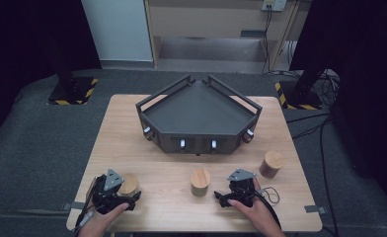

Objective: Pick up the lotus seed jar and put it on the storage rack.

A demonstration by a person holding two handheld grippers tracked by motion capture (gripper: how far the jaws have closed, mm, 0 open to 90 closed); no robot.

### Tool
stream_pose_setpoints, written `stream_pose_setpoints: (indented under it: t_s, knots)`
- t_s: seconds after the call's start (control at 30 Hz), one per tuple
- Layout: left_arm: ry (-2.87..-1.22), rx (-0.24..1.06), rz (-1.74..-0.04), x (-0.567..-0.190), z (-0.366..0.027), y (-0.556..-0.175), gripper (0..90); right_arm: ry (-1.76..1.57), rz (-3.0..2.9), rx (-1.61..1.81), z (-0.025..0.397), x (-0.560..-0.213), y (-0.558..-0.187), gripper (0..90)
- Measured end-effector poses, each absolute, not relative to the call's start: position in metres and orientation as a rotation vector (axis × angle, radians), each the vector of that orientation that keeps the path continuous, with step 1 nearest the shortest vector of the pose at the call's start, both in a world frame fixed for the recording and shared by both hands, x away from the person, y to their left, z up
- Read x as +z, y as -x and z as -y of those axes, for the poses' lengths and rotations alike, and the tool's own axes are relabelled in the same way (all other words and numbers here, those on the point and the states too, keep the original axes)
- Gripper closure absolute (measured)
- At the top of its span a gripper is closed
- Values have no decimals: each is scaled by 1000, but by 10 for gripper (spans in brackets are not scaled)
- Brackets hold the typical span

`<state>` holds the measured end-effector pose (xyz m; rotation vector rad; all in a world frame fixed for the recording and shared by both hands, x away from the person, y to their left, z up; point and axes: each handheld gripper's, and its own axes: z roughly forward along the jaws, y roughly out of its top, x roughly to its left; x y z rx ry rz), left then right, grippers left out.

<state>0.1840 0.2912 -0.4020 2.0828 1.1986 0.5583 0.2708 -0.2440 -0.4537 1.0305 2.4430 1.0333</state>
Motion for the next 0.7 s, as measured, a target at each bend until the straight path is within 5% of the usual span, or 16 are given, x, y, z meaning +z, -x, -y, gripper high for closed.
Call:
stream_pose_setpoints:
  t_s: [0.7]
  knots:
    - [-2066, 529, -1226, -419, -296, -184, 30, -1032, -2443, 1033, 244, -454, -271, 8]
